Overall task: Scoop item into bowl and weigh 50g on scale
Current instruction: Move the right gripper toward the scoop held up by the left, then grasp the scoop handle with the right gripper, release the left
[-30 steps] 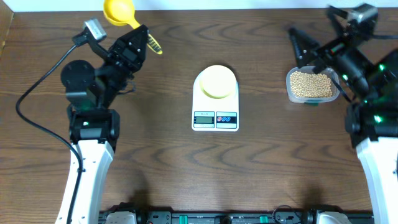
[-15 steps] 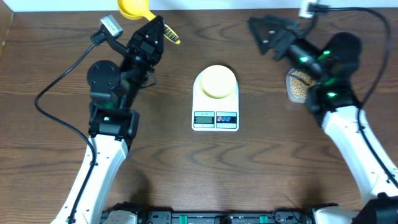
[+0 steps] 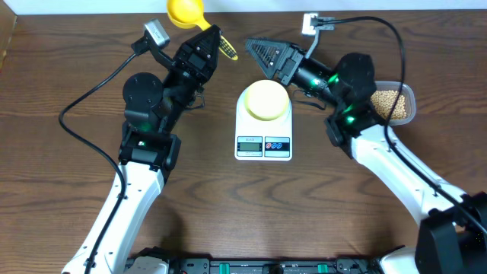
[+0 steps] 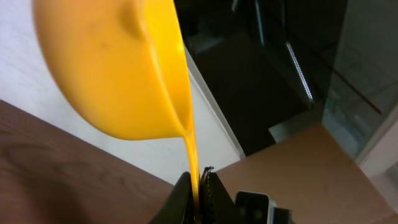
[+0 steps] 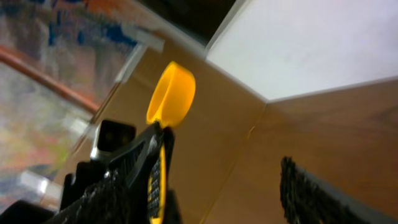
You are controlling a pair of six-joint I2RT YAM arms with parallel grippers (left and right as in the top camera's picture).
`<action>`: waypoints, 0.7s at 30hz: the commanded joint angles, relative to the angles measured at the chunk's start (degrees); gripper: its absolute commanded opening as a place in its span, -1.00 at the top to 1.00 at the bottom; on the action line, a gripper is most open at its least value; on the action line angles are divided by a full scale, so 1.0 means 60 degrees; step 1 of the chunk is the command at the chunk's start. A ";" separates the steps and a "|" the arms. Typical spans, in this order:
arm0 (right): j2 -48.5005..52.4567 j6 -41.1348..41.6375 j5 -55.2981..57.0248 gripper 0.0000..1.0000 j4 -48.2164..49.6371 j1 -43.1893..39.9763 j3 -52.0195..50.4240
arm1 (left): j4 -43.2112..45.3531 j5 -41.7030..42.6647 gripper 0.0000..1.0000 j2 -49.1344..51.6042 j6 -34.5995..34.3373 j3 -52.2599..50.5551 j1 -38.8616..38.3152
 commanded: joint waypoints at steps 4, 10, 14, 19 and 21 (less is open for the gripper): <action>0.0488 0.1789 -0.1126 -0.31 0.0739 0.0142 0.0113 | 0.0102 0.0991 0.86 0.0448 0.0058 0.0208 -0.0055; 0.0663 0.2401 -0.1370 -0.28 0.1315 0.0142 0.0113 | 0.0157 0.1096 0.86 0.0805 0.0186 0.0208 -0.0106; 0.0663 0.2674 -0.1395 -0.24 0.1286 0.0142 0.0113 | 0.0390 0.1056 0.85 0.0841 0.0277 0.0208 -0.0106; 0.0663 0.2769 -0.1399 -0.22 0.1180 0.0142 0.0113 | 0.0401 0.1056 0.86 0.0845 0.0280 0.0208 -0.0106; 0.0663 0.2769 -0.1399 -0.18 0.1027 0.0142 0.0113 | 0.0393 0.1056 0.85 0.0849 0.0328 0.0208 -0.0106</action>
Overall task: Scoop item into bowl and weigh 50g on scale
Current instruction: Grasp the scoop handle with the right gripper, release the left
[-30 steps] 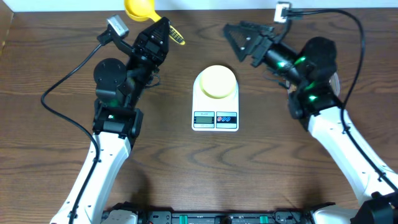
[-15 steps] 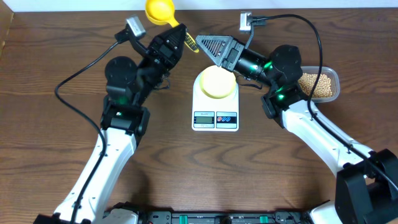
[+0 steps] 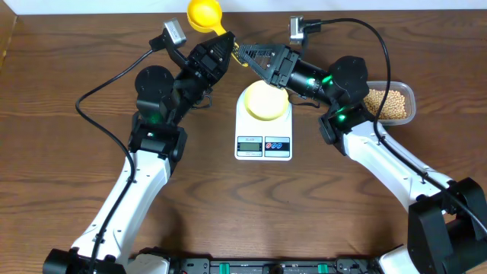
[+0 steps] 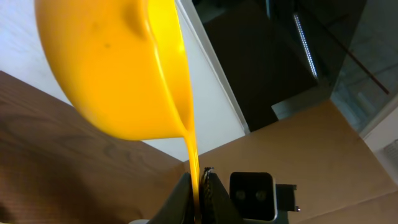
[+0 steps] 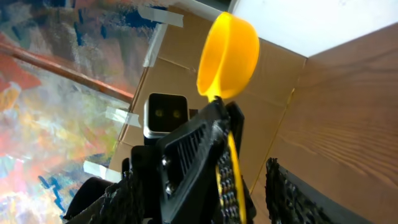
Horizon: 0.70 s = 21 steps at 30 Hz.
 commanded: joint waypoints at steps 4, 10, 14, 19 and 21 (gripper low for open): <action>0.0047 0.0153 -0.0171 -0.06 -0.0514 0.0047 0.0106 | 0.0084 0.0120 0.86 -0.0018 0.0699 0.0208 -0.0029; 0.0047 0.0160 -0.0255 0.02 -0.0561 0.0047 0.0106 | 0.0076 0.0120 0.86 -0.0018 0.0725 0.0208 -0.0029; 0.0047 0.0200 -0.0251 0.11 -0.0561 0.0047 0.0106 | 0.0076 0.0120 0.86 -0.0018 0.0721 0.0208 -0.0029; 0.0047 0.0903 -0.0226 0.14 -0.0525 0.0047 0.0106 | 0.0080 0.0124 0.86 -0.0018 0.0714 0.0208 -0.0029; 0.0047 0.1053 -0.0189 0.15 -0.0525 0.0047 0.0106 | 0.0080 0.0127 0.86 -0.0018 0.0641 0.0208 -0.0040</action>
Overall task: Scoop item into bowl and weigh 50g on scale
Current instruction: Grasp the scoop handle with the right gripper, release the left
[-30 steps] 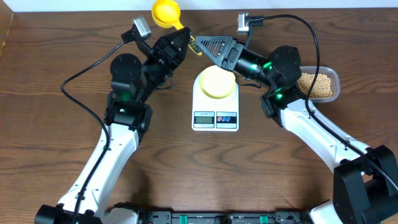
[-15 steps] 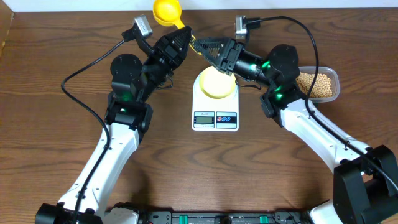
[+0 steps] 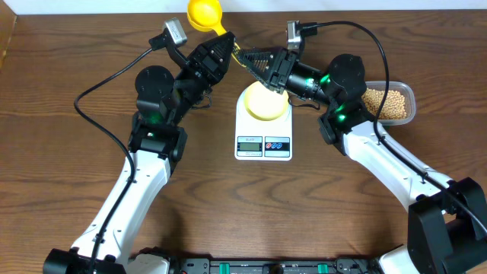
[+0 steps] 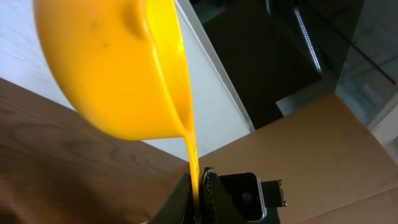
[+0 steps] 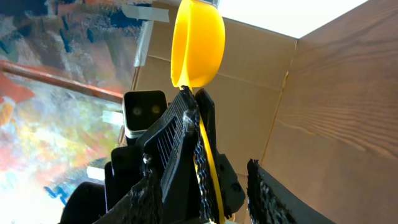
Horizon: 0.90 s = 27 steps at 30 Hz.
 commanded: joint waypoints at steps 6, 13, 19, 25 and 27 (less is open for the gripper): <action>0.0044 0.0561 -0.0011 0.19 0.0029 0.0051 0.0106 | 0.0084 0.0193 0.86 -0.0018 -0.0175 0.0208 -0.0047; 0.0044 0.0663 -0.0018 0.25 0.0033 0.0051 0.0106 | 0.0080 0.0175 0.86 -0.0018 -0.0168 0.0208 -0.0222; 0.0044 0.0663 -0.0015 0.38 0.0033 0.0047 0.0106 | 0.0076 0.0197 0.86 -0.0018 -0.0171 0.0208 -0.0237; 0.0044 0.0659 -0.0018 0.50 0.0033 0.0047 0.0106 | 0.0076 0.0193 0.86 -0.0018 -0.0168 0.0208 -0.0361; 0.0044 0.0659 -0.0018 0.57 0.0033 0.0047 0.0106 | 0.0076 0.0193 0.86 -0.0018 -0.0168 0.0208 -0.0368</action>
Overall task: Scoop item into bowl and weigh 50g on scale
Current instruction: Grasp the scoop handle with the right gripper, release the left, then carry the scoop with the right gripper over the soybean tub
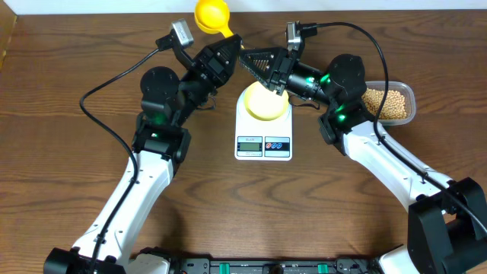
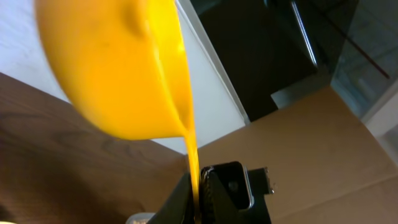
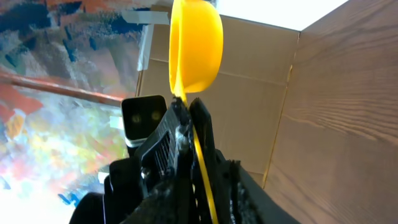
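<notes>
The yellow scoop (image 1: 210,15) is held up over the table's far edge with its cup on top. My left gripper (image 1: 228,49) is shut on the scoop's thin handle (image 2: 194,163), and its cup (image 2: 115,65) fills the left wrist view. My right gripper (image 1: 251,59) faces the left one tip to tip. Its fingers are drawn in on the same handle (image 3: 202,165) below the cup (image 3: 196,43). A pale yellow bowl (image 1: 264,101) sits on the white scale (image 1: 264,143), just under both grippers. Beans fill a clear tub (image 1: 392,104) at the far right.
The right arm's camera housing (image 2: 233,186) shows just behind my left fingers. Cables loop over the table behind both arms. Bare brown table (image 1: 68,198) lies in front of the scale and to the left.
My right gripper's fingers have drawn in from a wide gap to close on the scoop's handle. The left arm and scoop shifted slightly right. The left gripper still grips the handle.
My left gripper held the scoop up at the far left, the right gripper open and apart. Then both had moved together above the bowl, the open right fingers either side of the handle. Now both grippers grip the handle.
</notes>
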You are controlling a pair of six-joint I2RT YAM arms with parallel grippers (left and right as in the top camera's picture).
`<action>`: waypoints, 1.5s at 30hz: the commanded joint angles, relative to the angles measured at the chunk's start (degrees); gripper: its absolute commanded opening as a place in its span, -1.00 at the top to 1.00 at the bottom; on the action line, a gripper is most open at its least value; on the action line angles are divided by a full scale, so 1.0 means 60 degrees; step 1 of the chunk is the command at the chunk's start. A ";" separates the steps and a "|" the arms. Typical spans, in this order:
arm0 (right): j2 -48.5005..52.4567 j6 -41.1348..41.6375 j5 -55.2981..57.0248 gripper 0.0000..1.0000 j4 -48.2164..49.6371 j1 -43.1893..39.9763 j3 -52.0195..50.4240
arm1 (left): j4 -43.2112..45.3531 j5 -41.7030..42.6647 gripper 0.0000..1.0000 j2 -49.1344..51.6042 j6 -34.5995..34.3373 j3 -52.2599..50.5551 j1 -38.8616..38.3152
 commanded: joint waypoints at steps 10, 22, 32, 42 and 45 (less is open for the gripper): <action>0.0044 -0.0117 -0.0018 0.86 0.0011 0.0040 0.0106 | 0.0080 0.0135 0.86 -0.0018 -0.0051 0.0208 -0.0062; 0.0040 -0.2962 0.0896 0.97 -0.0579 -0.0226 0.0109 | -0.0197 0.0142 -0.34 -0.0018 0.0295 0.0208 -0.0058; -0.0863 -0.6069 0.1814 0.97 -0.4452 -0.1053 0.0175 | -0.2328 0.0131 -0.69 -0.0062 0.2004 0.0208 0.0463; -0.3209 -1.0123 0.5639 0.97 -1.1646 -0.1541 0.1479 | -0.5741 -0.0146 -0.92 -0.0397 0.3144 0.0208 0.1013; -0.3410 -1.0233 0.6441 0.97 -1.3132 -0.1650 0.1555 | -0.6393 -0.0160 -0.92 -0.0397 0.3140 0.0208 0.1013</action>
